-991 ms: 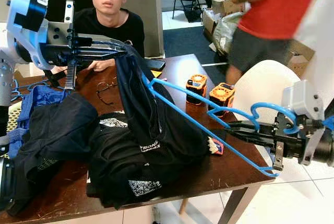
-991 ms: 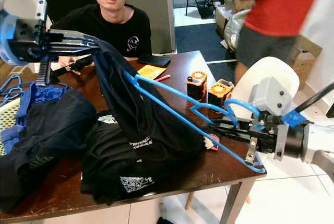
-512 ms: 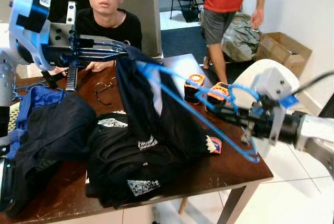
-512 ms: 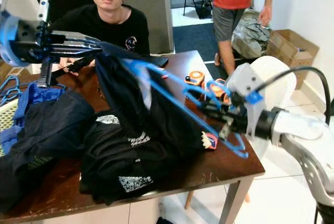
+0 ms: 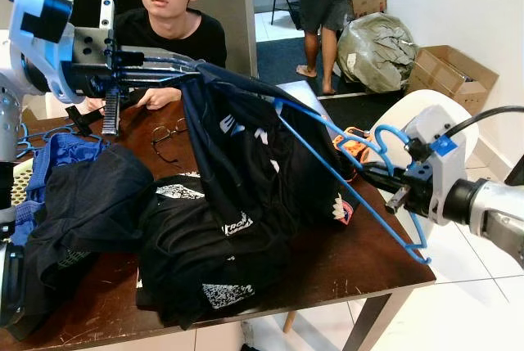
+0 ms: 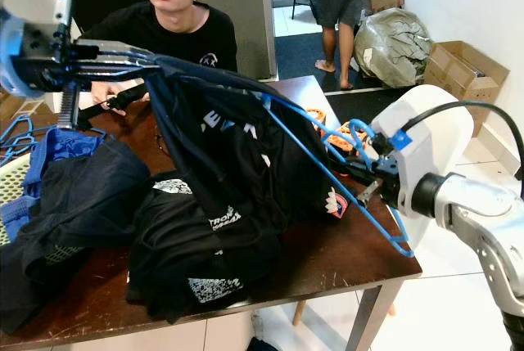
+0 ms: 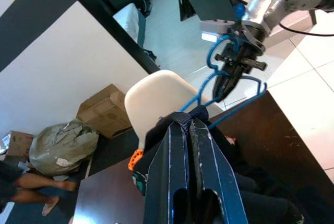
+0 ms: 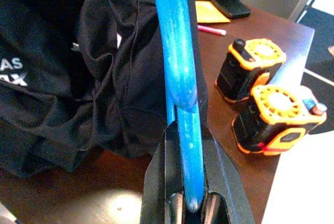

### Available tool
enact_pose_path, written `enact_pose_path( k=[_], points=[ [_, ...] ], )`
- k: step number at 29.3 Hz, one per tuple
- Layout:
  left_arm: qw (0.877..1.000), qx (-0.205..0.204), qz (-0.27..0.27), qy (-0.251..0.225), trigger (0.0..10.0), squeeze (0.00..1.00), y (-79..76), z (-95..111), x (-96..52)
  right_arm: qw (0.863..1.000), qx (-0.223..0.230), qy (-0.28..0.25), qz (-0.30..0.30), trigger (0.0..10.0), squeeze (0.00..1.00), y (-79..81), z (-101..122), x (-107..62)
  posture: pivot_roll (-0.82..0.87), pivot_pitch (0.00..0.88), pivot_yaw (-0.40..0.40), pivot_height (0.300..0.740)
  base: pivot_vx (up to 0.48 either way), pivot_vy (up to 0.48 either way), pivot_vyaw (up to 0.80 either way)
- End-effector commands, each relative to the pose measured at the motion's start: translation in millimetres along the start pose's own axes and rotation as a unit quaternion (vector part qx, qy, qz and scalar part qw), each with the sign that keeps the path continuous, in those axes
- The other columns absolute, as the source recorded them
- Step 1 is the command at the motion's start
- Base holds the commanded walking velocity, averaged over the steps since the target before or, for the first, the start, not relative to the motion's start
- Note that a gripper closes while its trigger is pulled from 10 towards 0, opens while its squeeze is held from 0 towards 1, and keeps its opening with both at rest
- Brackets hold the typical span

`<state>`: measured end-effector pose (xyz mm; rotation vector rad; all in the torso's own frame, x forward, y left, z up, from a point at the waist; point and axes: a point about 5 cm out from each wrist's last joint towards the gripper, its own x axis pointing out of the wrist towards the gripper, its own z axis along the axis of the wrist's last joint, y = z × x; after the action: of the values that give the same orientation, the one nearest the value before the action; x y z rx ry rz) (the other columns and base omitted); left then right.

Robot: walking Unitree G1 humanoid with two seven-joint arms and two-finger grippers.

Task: Hang hanger

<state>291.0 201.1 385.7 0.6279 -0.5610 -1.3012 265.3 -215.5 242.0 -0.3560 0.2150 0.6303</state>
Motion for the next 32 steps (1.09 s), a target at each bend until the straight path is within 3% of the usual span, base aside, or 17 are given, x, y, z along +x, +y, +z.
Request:
enact_pose_path(
  k=[1, 6, 7, 12, 20, 22, 28, 32],
  points=[
    [1.000, 0.015, 0.021, -0.013, 3.3, 0.00, 4.2, 11, -7.0, 1.000, 0.003, 0.012, -0.003, 10.0, 0.00, 5.9, -5, 6.1, 0.03, 0.010, 0.108, 0.740, 0.000, 0.000, 0.00],
    [0.999, -0.018, 0.000, -0.031, 3.9, 0.00, -13.4, -6, 11.1, 0.999, 0.019, -0.047, 0.013, 10.0, 0.00, 12.8, 12, 24.7, 0.03, 0.000, 0.099, 0.740, 0.000, 0.000, 0.00],
    [0.999, -0.024, -0.003, -0.027, 9.7, 0.00, -17.4, -12, 13.7, 0.998, 0.020, -0.056, 0.016, 10.0, 0.00, 13.4, 16, 25.1, 0.00, 0.000, 0.094, 0.740, 0.000, 0.000, 0.00],
    [0.999, -0.040, -0.002, -0.034, 10.0, 0.00, -23.5, -26, 22.4, 0.997, 0.022, -0.070, 0.013, 10.0, 0.00, 16.4, 21, 23.0, 0.00, 0.000, 0.105, 0.740, 0.000, 0.000, 0.00],
    [0.999, -0.028, -0.005, -0.035, 10.0, 0.00, -25.2, -26, 33.6, 0.995, 0.022, -0.092, 0.016, 10.0, 0.00, 20.4, 28, 31.6, 0.03, 0.000, 0.104, 0.740, 0.000, 0.000, 0.00],
    [1.000, -0.003, 0.002, -0.029, 10.0, 0.00, -26.8, -18, 38.6, 0.995, 0.022, -0.095, 0.024, 10.0, 0.00, 22.7, 28, 35.9, 0.04, 0.000, 0.099, 0.740, 0.000, 0.000, 0.00],
    [0.998, 0.059, 0.012, -0.028, 10.0, 0.00, -27.3, 15, 35.7, 0.994, 0.024, -0.105, 0.035, 10.0, 0.00, 24.3, 34, 42.5, 0.07, 0.000, 0.080, 0.740, 0.000, 0.000, 0.00],
    [0.997, 0.067, 0.008, -0.032, 10.0, 0.00, -29.7, 21, 36.5, 0.993, 0.023, -0.108, 0.040, 10.0, 0.00, 25.1, 35, 44.6, 0.07, 0.000, 0.087, 0.740, 0.000, 0.000, 0.00]
  ],
)
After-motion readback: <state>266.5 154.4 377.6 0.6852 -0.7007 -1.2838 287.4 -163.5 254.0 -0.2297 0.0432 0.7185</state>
